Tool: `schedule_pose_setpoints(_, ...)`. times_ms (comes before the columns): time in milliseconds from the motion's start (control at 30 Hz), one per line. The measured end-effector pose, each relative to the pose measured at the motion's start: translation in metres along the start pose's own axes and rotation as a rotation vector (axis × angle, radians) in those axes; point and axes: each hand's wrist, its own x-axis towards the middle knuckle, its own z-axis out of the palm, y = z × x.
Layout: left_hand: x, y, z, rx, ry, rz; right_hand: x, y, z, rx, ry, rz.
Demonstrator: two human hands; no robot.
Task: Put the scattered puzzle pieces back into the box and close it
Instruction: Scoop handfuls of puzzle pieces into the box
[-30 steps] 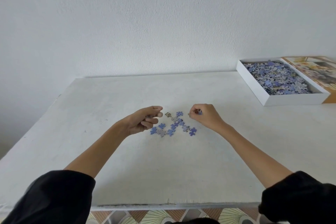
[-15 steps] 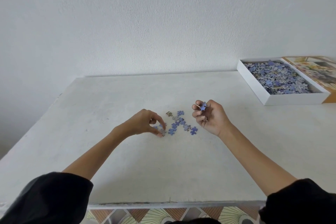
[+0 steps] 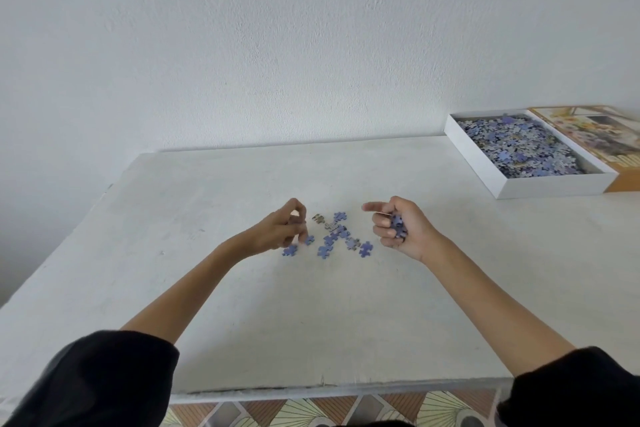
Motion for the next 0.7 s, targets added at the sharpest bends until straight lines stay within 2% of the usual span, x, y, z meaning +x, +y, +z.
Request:
schedule_pose_setpoints(133, -0.004, 0.009, -0.009, -0.464, 0.009, -0.035, -0.007, -0.002, 0.0, -0.729, 0.123, -0.102)
schedule_pose_setpoints(200, -0.005, 0.012, -0.013, -0.558, -0.012, -0.047, -0.009, -0.001, -0.001, -1.071, 0.112, -0.217)
schedule_pose_setpoints(233, -0.006, 0.013, -0.013, -0.533, -0.009, -0.044, -0.009, 0.001, -0.002, -1.179, 0.095, -0.249)
schedule_pose_setpoints(367, -0.008, 0.013, -0.009, -0.224, 0.056, -0.004, -0.008, 0.002, -0.002, -1.291, 0.095, -0.272)
schedule_pose_setpoints(500, -0.008, 0.005, -0.008, 0.292, 0.066, 0.031, -0.005, -0.003, 0.005, -1.383, 0.022, -0.171)
schedule_pose_setpoints(700, -0.014, -0.011, -0.017, 0.407, 0.106, 0.028, -0.005, -0.01, -0.001, -1.397, -0.133, -0.089)
